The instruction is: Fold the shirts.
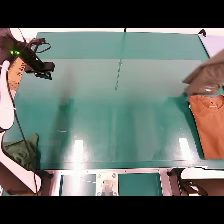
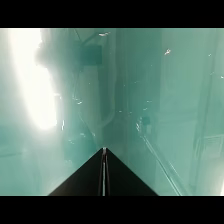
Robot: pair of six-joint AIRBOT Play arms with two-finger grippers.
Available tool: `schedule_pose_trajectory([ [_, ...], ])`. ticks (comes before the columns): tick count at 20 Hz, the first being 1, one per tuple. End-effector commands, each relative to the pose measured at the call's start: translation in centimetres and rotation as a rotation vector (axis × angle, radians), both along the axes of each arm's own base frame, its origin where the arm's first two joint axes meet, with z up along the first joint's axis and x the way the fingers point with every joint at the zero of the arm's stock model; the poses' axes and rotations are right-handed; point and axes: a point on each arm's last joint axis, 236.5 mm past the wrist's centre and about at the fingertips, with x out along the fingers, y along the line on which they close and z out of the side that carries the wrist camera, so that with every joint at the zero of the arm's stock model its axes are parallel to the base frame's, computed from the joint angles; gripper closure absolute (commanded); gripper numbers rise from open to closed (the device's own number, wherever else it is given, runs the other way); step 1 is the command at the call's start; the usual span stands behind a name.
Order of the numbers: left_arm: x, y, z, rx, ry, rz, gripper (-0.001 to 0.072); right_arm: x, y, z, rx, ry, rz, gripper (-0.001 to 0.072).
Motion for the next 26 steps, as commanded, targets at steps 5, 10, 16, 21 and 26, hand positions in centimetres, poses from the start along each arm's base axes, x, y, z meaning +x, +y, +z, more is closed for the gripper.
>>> schedule_pose_trajectory([
  [5, 0.1, 0.0, 0.1, 0.000, -0.004, 0.000, 0.0684, -11.9, -5.6, -3.4, -0.035, 0.385, -0.301, 0.0696],
  [10, 0.0, -0.9, 0.2, -0.037, -0.003, -0.009, 0.0684, -21.5, -7.0, -4.4, -0.036, 0.653, -0.519, 0.0695],
  [16, -0.1, -2.0, 0.5, -0.084, -0.004, -0.026, 0.0684, -28.5, -6.5, -10.2, 0.057, 0.876, -0.629, 0.0694],
  [21, 0.0, -2.2, 0.5, -0.090, -0.004, -0.027, 0.0683, -34.4, -3.8, -19.6, 0.162, 1.215, -0.603, 0.0567],
  [26, 0.8, -2.9, 0.8, -0.124, -0.041, -0.027, 0.0684, -32.6, -2.2, -23.3, 0.264, 1.219, -0.505, 0.0120],
])
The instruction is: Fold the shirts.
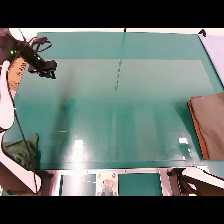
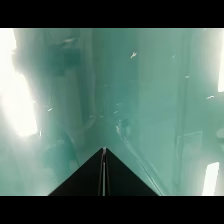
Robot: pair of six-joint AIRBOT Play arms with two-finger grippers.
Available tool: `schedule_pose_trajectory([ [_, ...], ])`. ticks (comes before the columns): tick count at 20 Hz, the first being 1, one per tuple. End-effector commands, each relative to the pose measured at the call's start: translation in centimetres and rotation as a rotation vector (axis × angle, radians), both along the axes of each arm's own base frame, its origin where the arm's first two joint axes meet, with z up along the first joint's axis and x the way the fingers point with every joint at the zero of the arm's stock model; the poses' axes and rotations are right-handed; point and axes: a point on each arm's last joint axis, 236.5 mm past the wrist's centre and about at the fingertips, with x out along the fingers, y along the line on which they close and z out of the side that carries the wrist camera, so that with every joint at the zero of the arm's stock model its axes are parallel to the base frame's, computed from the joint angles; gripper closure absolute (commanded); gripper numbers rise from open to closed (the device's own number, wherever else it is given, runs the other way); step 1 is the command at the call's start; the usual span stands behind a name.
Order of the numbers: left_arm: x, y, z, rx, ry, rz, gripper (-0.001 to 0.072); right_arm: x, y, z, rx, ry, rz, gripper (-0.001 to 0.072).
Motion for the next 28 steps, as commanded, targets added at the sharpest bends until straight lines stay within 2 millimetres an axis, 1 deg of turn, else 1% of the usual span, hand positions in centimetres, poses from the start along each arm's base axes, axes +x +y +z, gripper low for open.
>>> schedule_pose_trajectory([
  [1, 0.7, -0.9, 0.5, -0.041, -0.033, -0.003, 0.0684, 2.9, 0.6, -1.5, 0.052, -0.093, 0.037, 0.0121],
  [2, 0.7, -1.8, 0.8, -0.074, -0.042, -0.027, 0.0684, 5.3, 0.3, -0.8, 0.029, -0.176, 0.065, 0.0121],
  [3, 0.7, -2.6, 1.1, -0.108, -0.045, -0.039, 0.0684, 8.2, 0.0, 0.3, -0.004, -0.277, 0.097, 0.0136],
  [4, 0.5, -3.3, 1.4, -0.142, -0.043, -0.047, 0.0684, 11.2, 0.0, 1.5, -0.033, -0.375, 0.140, 0.0270],
  [5, 0.3, -3.9, 1.6, -0.171, -0.037, -0.055, 0.0685, 14.3, 0.2, 3.0, -0.063, -0.476, 0.190, 0.0553],
  [6, 0.0, -4.6, 1.9, -0.202, -0.028, -0.065, 0.0685, 17.0, 0.8, 4.3, -0.090, -0.556, 0.248, 0.0691],
  [7, -0.3, -5.1, 2.4, -0.224, -0.025, -0.074, 0.0685, 19.4, 1.6, 5.5, -0.113, -0.624, 0.312, 0.0694],
  [8, -0.5, -5.1, 2.9, -0.224, -0.031, -0.073, 0.0685, 21.4, 2.8, 6.2, -0.126, -0.665, 0.372, 0.0694],
  [9, -0.5, -5.2, 4.0, -0.224, -0.055, -0.068, 0.0685, 23.0, 4.3, 6.4, -0.129, -0.689, 0.439, 0.0695],
  [10, -0.6, -5.2, 4.9, -0.223, -0.086, -0.063, 0.0685, 24.3, 6.0, 6.3, -0.124, -0.702, 0.507, 0.0696],
  [11, -1.0, -5.2, 5.9, -0.222, -0.109, -0.057, 0.0685, 25.5, 8.2, 6.0, -0.112, -0.713, 0.590, 0.0697],
  [12, -1.9, -5.3, 6.5, -0.223, -0.108, -0.051, 0.0685, 26.3, 10.3, 5.4, -0.091, -0.715, 0.664, 0.0697],
  [13, -3.2, -5.4, 6.7, -0.225, -0.094, -0.049, 0.0685, 26.7, 13.0, 4.5, -0.059, -0.709, 0.748, 0.0697],
  [14, -4.7, -5.8, 6.7, -0.226, -0.075, -0.052, 0.0685, 26.7, 15.7, 3.4, -0.025, -0.701, 0.825, 0.0697],
  [16, -7.9, -6.7, 6.1, -0.228, -0.050, -0.051, 0.0685, 26.0, 20.6, 0.8, 0.028, -0.687, 0.950, 0.0697],
  [18, -11.7, -7.8, 4.9, -0.229, -0.024, -0.052, 0.0685, 24.0, 25.2, -2.3, 0.083, -0.664, 1.059, 0.0697],
  [20, -15.6, -8.8, 3.5, -0.232, 0.006, -0.051, 0.0685, 21.5, 28.9, -4.8, 0.139, -0.628, 1.143, 0.0697],
  [21, -17.2, -9.2, 2.9, -0.232, 0.014, -0.050, 0.0684, 20.9, 30.1, -5.6, 0.153, -0.622, 1.173, 0.0697],
  [22, -18.1, -9.2, 2.5, -0.233, 0.016, -0.042, 0.0684, 20.5, 31.1, -6.0, 0.161, -0.621, 1.202, 0.0697],
  [23, -18.6, -9.0, 2.1, -0.229, 0.016, -0.029, 0.0684, 20.6, 31.9, -6.0, 0.158, -0.631, 1.224, 0.0696],
  [25, -19.0, -8.8, 2.0, -0.226, 0.016, -0.026, 0.0684, 20.4, 33.0, -6.0, 0.168, -0.634, 1.264, 0.0696],
  [26, -18.9, -8.9, 2.0, -0.227, 0.013, -0.025, 0.0684, 19.7, 33.3, -6.1, 0.190, -0.612, 1.276, 0.0695],
  [27, -18.9, -8.9, 2.1, -0.229, 0.012, -0.023, 0.0684, 18.9, 33.3, -6.2, 0.212, -0.586, 1.282, 0.0695],
  [28, -19.1, -9.0, 2.1, -0.234, 0.022, -0.028, 0.0684, 18.8, 33.4, -6.2, 0.216, -0.582, 1.283, 0.0695],
])
